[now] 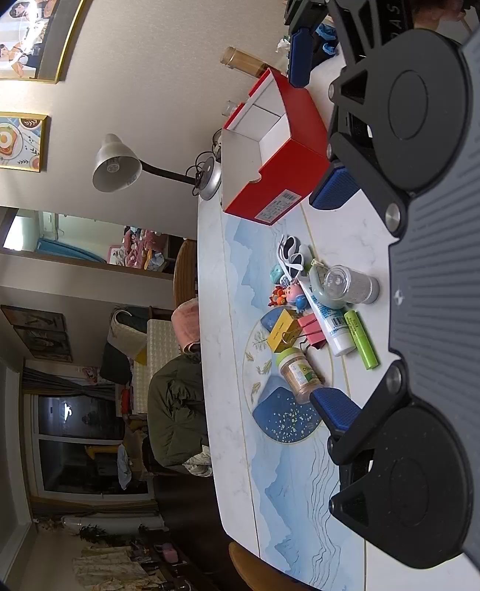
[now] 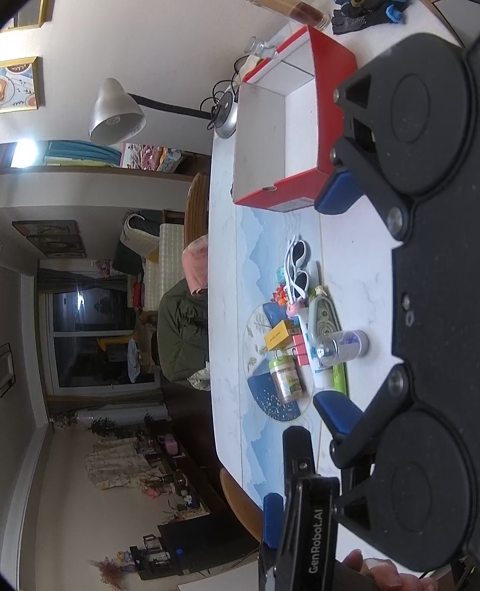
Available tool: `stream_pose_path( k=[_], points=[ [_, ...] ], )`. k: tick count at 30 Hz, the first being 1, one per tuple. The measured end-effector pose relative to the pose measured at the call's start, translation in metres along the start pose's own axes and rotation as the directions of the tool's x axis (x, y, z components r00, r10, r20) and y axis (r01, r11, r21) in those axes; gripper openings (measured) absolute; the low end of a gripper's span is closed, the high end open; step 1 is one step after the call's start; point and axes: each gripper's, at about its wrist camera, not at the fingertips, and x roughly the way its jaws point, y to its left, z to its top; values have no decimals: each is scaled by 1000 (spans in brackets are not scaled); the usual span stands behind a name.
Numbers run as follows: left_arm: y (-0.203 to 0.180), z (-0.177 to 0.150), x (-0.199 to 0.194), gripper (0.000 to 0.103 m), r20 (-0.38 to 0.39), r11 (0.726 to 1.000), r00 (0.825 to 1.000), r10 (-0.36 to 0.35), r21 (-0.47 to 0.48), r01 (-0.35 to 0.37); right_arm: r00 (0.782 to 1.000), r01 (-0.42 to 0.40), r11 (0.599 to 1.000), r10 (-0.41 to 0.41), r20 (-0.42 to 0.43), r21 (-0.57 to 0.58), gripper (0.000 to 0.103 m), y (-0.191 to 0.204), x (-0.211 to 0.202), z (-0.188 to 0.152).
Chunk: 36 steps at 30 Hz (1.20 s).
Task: Organize rigid objects
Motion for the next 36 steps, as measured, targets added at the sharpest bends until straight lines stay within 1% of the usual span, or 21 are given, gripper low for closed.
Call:
stream_pose_path(
  k=[5,9,14,17,20,22,28,31,34,36],
  points=[
    [4,3,8,103,-6,1000,1000,2,-11,-2,1000,-25,999,25,-3,-22,101,4,4,1],
    [17,6,21,103,-22,1000,1000,3,-28,-4,998,-53,998,52,-21,-35,101,8,10,-1],
    [31,2,41,103,-5,1000,1000,22,12,-22,994,-95,994,93,-51,-49,101,9,24,-1],
    [44,-6,55,103,-25,1000,1000,17,3,-17,991,-112,992,107,-79,-60,100,11,35,-4],
    [58,-11,72,103,-74,999,997,7,-48,-10,987,-127,990,120,-103,-63,97,14,46,-6],
    [65,-13,80,103,-83,997,997,1,-75,-8,985,-134,988,125,-116,-73,95,16,53,-7],
    [75,-5,105,103,-77,999,997,23,-46,-27,978,-159,982,142,-152,-100,89,23,73,-7],
    [86,0,123,103,-88,998,996,33,-45,-37,976,-161,979,139,-170,-122,85,27,87,-7],
    [98,4,143,103,-110,998,993,43,-50,-49,973,-162,978,136,-188,-134,84,31,101,-9],
    [103,6,156,103,-116,998,992,56,-32,-60,972,-158,978,129,-199,-138,83,33,112,-9]
  ],
)
